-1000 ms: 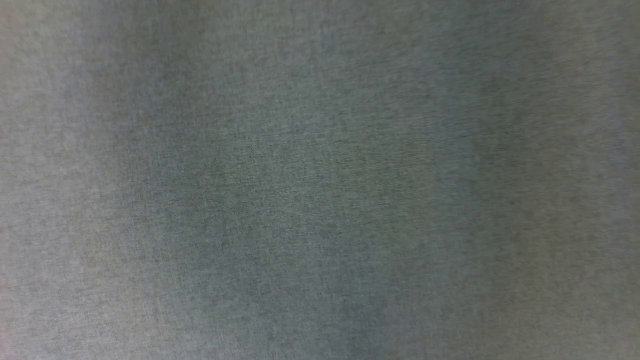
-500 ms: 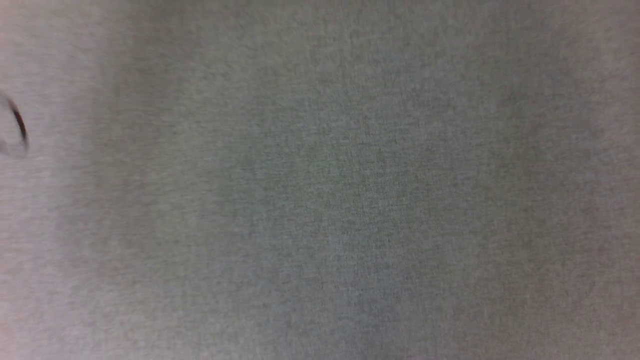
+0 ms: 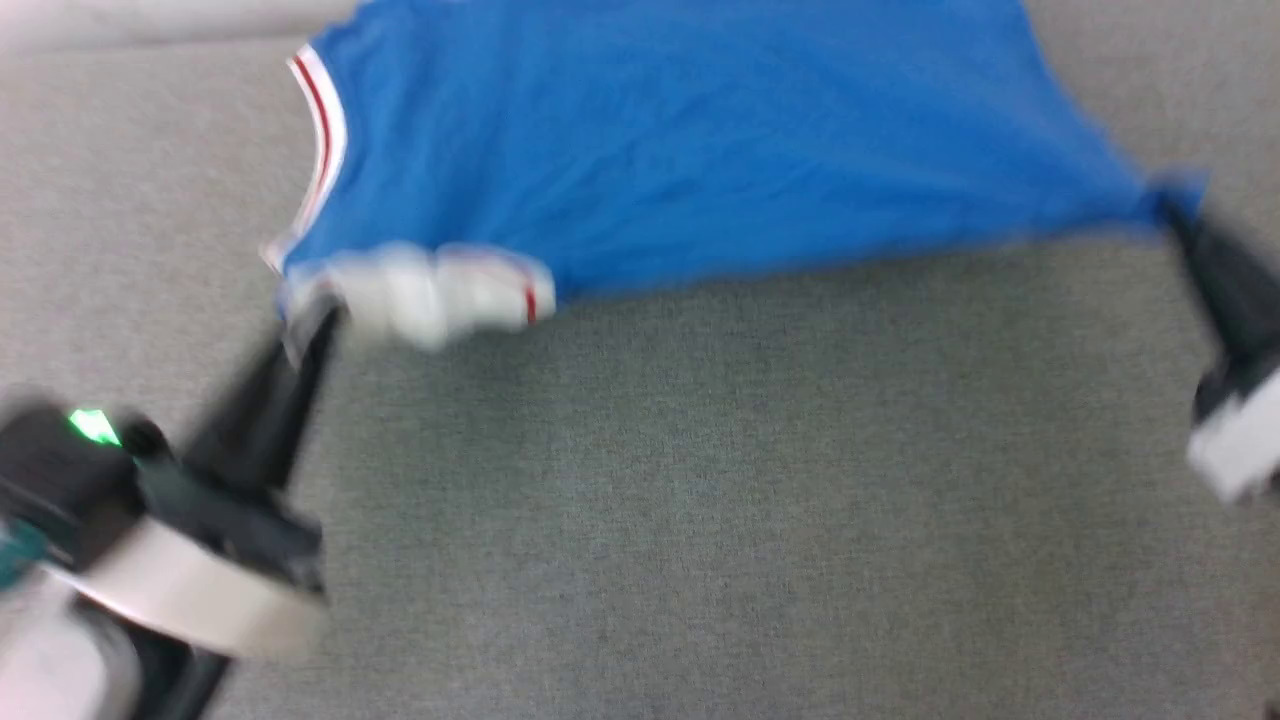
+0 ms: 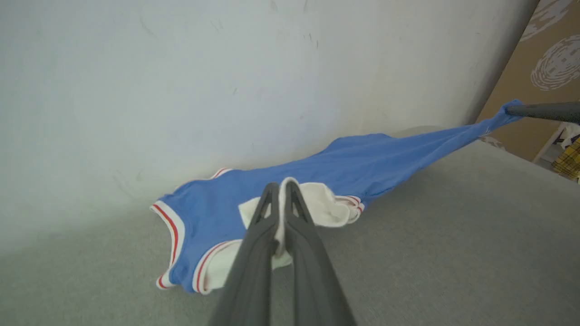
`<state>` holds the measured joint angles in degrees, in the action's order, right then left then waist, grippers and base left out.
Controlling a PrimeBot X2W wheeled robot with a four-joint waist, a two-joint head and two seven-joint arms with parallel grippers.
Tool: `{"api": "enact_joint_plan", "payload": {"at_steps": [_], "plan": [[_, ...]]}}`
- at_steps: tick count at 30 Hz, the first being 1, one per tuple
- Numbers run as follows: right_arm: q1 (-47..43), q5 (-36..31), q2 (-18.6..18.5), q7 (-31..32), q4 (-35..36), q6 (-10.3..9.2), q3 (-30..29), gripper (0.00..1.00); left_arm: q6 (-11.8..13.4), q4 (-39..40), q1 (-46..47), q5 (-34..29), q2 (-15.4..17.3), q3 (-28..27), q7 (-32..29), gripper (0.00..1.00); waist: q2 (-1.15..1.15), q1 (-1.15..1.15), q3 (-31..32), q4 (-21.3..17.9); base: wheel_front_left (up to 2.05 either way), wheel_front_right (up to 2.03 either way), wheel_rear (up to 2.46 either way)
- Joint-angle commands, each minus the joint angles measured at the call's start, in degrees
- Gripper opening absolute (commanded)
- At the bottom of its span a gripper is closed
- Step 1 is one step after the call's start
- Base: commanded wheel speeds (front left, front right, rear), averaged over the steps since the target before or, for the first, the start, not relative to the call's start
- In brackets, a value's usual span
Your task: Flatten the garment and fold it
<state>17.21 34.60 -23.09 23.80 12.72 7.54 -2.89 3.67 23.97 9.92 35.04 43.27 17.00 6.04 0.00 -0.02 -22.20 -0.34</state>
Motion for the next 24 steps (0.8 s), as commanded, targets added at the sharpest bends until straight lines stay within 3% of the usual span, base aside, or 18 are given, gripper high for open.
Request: {"api": "enact_joint_plan", "payload": {"at_steps": [1, 10, 16, 24], "plan": [[-3.24, 1.15, 0.19, 1.02, 1.2, -0.05, -0.27, 0.0, 0.36, 0.5, -3.16, 1.05, 0.66, 0.98, -1.23, 0.0, 0.0, 0.02, 4.61, 0.6, 0.0, 0.0, 0.0], [-24.48, 6.1, -1.88, 6.8, 1.4, -0.05, -1.43, 0.0, -0.67, 1.63, -18.48, 9.37, 3.11, 10.33, -13.77, 0.0, 0.0, 0.02, 10.51, 1.89, 0.0, 0.0, 0.0], [-35.61, 8.56, -4.85, 12.18, -0.69, -0.05, -0.14, 0.0, 0.97, 1.29, -24.93, 16.11, 4.98, 13.61, -22.03, 0.0, 0.0, 0.02, 13.45, 1.72, 0.0, 0.0, 0.0], [-45.34, 10.34, -5.07, 18.83, -0.22, -0.05, -3.49, 0.0, 3.2, 3.99, -32.1, 23.09, 6.57, 14.23, -25.39, 0.0, 0.0, 0.02, 17.34, 2.07, 0.0, 0.0, 0.0]]}}
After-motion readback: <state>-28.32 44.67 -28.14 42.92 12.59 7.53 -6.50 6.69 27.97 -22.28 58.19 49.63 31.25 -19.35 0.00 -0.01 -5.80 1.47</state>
